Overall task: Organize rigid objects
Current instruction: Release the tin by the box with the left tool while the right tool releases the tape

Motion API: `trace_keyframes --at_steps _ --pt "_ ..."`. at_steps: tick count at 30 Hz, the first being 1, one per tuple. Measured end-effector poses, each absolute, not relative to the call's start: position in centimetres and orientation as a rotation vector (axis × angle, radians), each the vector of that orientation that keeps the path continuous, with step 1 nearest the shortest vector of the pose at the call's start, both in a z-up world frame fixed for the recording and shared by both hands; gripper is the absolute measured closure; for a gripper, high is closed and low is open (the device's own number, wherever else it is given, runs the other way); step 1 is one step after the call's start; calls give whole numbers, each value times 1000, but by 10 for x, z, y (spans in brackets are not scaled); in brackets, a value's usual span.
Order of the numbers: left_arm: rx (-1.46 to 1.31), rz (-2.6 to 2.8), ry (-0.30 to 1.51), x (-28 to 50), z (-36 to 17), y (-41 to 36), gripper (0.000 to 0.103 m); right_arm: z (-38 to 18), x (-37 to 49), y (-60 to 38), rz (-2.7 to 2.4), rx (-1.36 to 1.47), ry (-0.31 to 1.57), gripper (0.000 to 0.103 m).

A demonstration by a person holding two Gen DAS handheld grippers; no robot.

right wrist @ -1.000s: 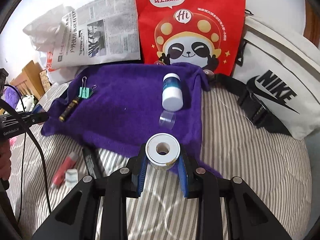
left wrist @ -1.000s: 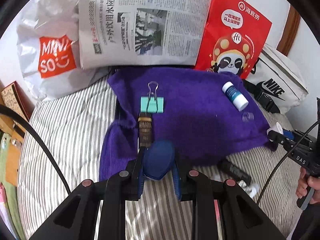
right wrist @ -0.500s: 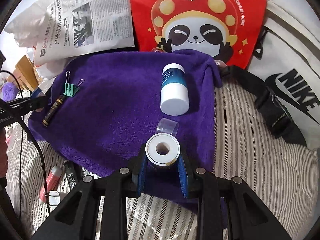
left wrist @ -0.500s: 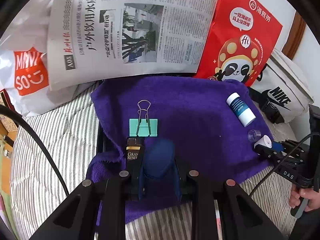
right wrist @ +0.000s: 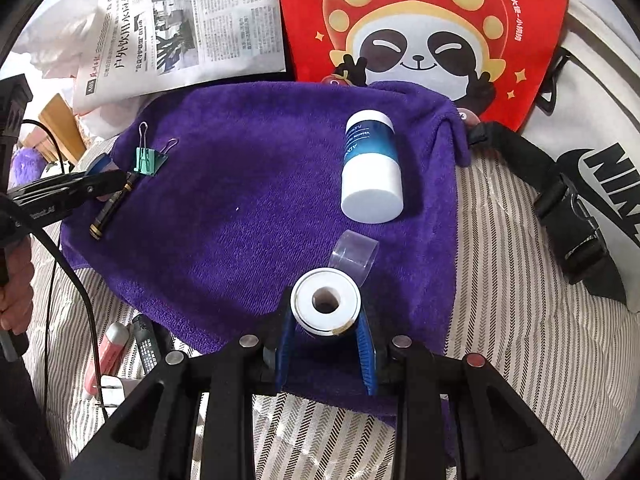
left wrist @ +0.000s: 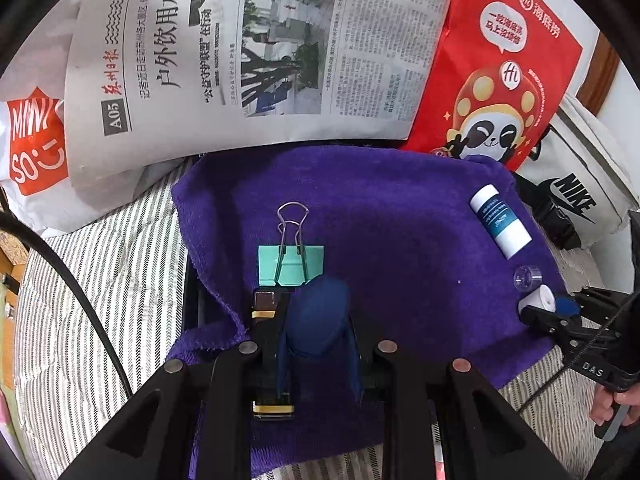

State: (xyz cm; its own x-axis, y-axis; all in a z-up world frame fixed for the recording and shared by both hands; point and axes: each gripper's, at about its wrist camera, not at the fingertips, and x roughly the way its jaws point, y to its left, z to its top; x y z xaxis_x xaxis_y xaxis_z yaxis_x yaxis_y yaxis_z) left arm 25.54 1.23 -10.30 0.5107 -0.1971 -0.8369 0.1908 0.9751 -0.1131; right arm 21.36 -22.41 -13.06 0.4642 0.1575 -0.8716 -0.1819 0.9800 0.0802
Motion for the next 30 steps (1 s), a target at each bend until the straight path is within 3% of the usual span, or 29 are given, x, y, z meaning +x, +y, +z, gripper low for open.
trace_keyframes --at_steps 9,24,26,30 --pt "-21 -257 1021 266 -114 10 81 -111 196 -231 188 -26 1019 46" --pt "104 -217 1005 269 -126 -21 80 -96 146 -252 172 132 970 46" --pt "115 -214 1016 270 -127 -27 77 -97 142 -252 165 132 974 46" --pt "85 -244 1055 268 -126 -31 60 -96 128 -253 172 142 981 46"
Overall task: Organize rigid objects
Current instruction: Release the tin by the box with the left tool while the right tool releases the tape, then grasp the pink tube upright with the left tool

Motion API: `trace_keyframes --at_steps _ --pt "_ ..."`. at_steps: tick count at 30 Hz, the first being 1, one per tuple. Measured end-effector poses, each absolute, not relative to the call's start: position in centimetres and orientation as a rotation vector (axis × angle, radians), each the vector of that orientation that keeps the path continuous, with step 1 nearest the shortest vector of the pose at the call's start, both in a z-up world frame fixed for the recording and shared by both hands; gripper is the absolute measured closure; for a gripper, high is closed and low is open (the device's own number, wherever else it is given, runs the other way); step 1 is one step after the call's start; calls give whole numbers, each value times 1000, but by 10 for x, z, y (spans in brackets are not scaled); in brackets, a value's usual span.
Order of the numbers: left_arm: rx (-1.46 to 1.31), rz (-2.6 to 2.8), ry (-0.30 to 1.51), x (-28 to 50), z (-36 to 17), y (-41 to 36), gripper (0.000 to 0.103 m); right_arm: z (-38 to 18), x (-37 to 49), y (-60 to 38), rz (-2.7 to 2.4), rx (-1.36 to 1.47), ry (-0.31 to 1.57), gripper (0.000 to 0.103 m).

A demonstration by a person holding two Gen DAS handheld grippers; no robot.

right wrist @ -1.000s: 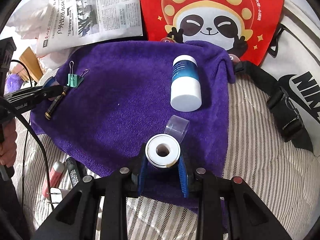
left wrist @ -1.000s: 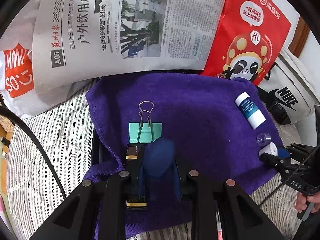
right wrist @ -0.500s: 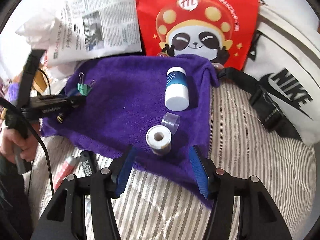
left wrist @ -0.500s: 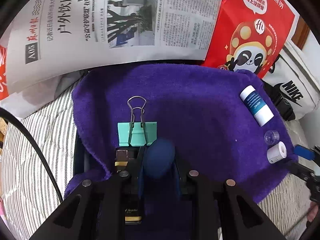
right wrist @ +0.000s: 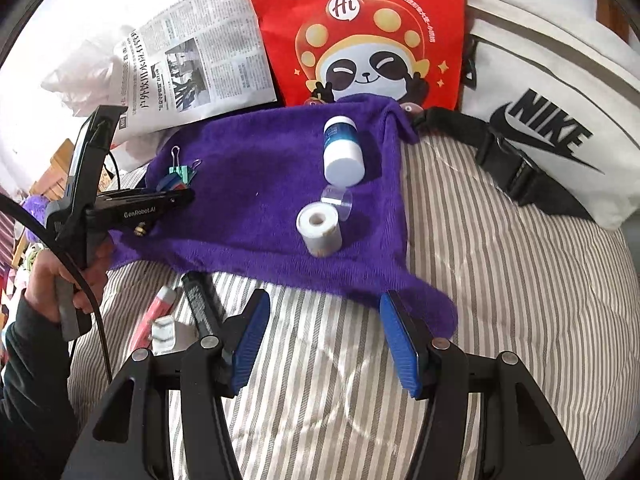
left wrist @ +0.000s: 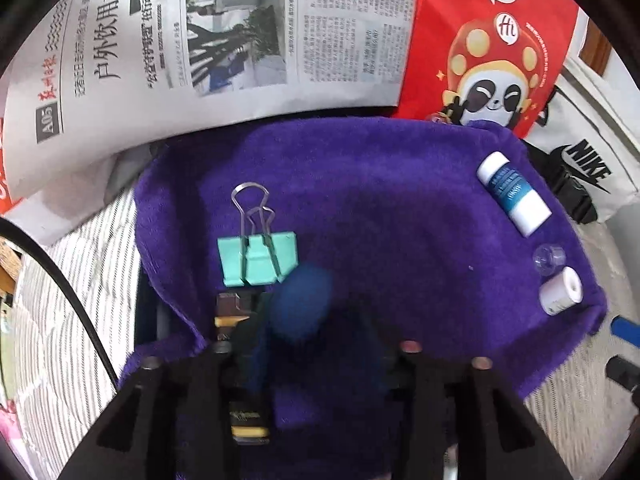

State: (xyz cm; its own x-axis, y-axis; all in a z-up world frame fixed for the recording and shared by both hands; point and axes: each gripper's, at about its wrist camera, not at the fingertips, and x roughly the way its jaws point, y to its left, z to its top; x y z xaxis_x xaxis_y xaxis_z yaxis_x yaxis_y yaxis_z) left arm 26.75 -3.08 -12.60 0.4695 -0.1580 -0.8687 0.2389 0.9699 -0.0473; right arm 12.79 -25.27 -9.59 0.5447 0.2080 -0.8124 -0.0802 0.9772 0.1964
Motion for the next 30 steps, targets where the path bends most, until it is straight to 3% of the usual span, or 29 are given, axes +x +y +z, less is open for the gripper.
trace_keyframes --at_steps 18,30 --pt "100 -296 1021 154 -84 -29 60 -74 84 -244 191 117 944 46" --pt "166 -356 1074 118 -115 -53 61 -70 60 -246 178 105 937 46"
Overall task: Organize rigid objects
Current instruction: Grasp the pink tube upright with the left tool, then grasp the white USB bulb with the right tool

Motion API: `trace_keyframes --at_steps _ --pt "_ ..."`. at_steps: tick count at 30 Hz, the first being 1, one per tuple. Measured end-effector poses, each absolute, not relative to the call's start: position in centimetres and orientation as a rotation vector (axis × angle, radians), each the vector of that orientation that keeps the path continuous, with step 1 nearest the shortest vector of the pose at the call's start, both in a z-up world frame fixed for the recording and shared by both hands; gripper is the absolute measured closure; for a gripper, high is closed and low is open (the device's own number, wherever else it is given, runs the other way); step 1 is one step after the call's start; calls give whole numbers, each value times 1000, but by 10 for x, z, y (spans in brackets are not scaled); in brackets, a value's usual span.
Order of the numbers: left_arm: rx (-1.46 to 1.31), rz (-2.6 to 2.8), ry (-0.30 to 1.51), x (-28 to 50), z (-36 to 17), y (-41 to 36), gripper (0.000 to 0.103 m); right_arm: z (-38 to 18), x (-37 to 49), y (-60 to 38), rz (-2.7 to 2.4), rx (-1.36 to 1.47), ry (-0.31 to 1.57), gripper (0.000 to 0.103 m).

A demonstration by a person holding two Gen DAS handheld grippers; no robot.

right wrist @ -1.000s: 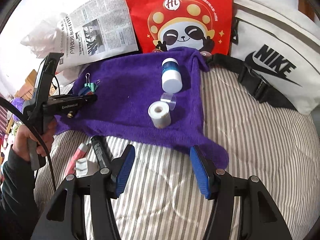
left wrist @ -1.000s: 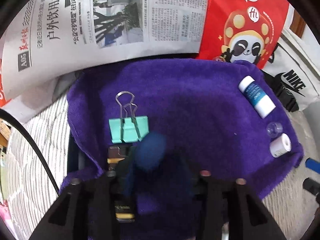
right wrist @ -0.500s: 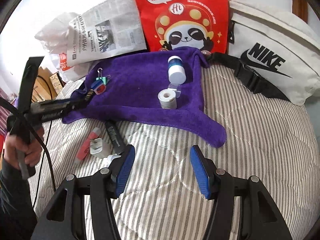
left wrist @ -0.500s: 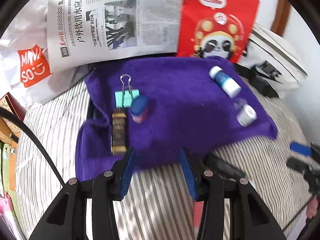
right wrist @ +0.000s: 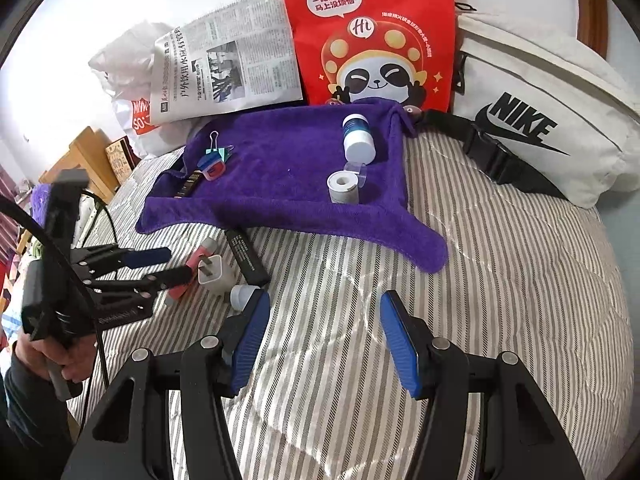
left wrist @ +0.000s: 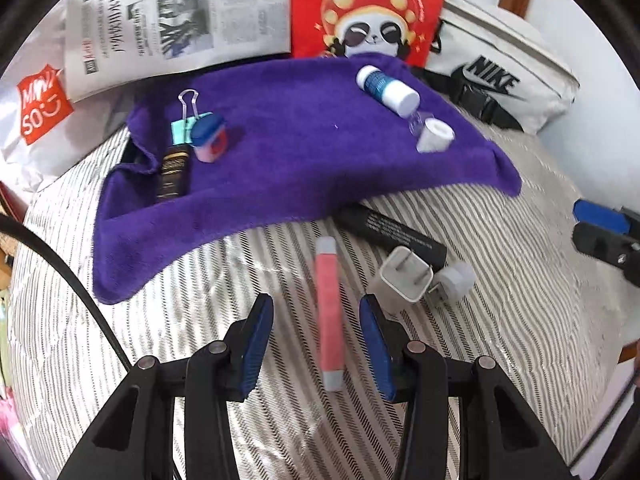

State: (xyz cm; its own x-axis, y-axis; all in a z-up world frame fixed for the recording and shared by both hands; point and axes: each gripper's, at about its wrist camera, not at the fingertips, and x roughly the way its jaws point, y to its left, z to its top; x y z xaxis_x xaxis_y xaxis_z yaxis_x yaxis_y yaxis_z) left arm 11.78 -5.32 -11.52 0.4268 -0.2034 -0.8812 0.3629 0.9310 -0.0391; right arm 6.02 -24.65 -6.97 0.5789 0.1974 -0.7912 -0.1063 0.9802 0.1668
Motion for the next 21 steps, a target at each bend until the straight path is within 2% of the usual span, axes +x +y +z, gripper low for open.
trace_keyframes --at_steps 5,9,14,21 --pt "215 -323 1074 118 -124 -64 68 -74 55 -253 168 112 951 46" --pt "187 -324 1074 120 -124 -65 91 -79 52 -255 167 118 962 46" --pt "186 -327 1078 118 -122 -59 91 -88 56 -250 176 117 985 46" --pt "132 -242 1072 115 -117 -11 91 -102 66 -224 224 87 1018 46"
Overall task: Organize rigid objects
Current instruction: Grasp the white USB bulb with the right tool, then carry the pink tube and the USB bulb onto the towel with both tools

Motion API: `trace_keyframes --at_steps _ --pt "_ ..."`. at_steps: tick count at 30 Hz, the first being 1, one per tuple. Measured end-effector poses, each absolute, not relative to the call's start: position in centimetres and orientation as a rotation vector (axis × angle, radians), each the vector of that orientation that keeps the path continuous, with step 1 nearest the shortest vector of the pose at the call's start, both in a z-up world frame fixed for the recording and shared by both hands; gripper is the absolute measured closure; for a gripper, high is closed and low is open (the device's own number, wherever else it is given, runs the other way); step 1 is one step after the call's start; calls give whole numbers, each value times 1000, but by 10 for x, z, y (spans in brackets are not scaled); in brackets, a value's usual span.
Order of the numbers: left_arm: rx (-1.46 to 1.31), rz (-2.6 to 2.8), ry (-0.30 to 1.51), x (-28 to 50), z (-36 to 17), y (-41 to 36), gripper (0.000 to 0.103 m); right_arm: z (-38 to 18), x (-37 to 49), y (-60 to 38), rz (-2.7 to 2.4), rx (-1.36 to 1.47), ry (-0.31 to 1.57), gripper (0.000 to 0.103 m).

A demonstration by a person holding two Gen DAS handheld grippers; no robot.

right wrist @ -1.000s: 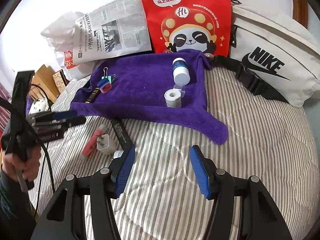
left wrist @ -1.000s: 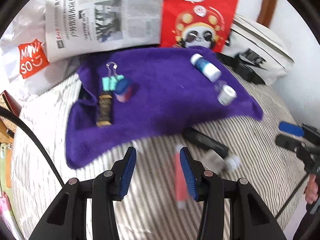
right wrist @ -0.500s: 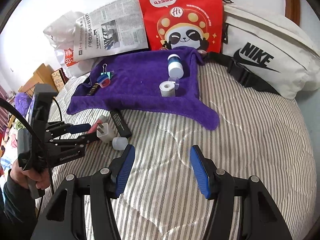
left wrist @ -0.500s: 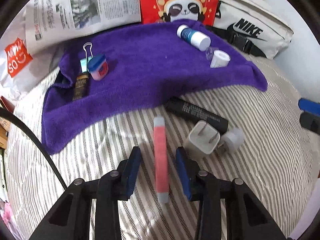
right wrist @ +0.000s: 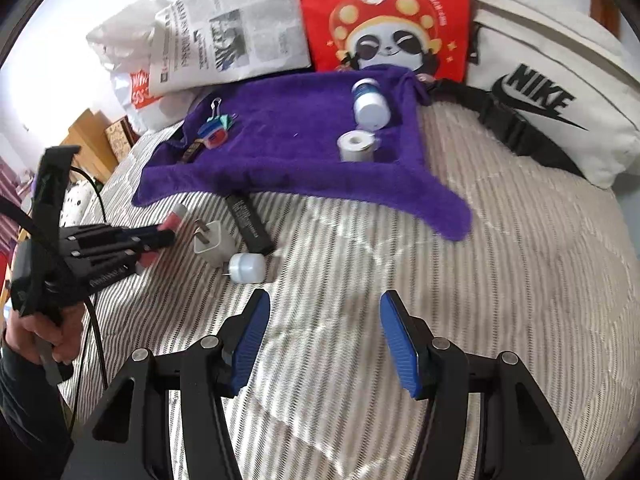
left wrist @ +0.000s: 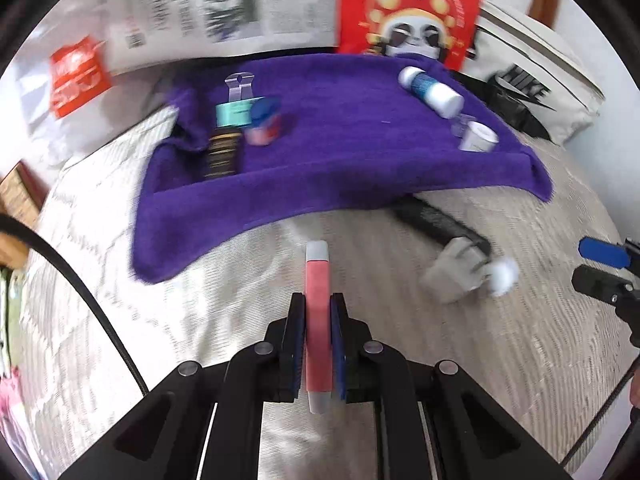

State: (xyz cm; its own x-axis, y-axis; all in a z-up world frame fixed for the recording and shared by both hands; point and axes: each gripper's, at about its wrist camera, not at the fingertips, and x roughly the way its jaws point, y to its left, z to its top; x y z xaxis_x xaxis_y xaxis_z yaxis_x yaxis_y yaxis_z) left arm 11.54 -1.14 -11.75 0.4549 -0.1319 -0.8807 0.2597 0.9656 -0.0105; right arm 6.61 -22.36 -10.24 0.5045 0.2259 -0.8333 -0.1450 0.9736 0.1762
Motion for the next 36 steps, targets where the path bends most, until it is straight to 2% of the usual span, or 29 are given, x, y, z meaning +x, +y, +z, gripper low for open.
trace_keyframes --at_steps 7,25,28,30,36 --pt "86 -179 1082 112 -126 26 91 -112 72 -185 297 59 1027 46" --pt "27 -194 1048 103 -126 37 91 -139 86 -140 175 -66 976 47" --pt "16 -200 1046 102 -126 39 91 -139 86 -136 168 -76 944 54" --pt "16 -201 1044 102 -126 40 91 -138 86 -138 182 -64 940 67" --pt "19 -197 1036 99 -126 39 91 -131 78 -153 199 -43 953 67"
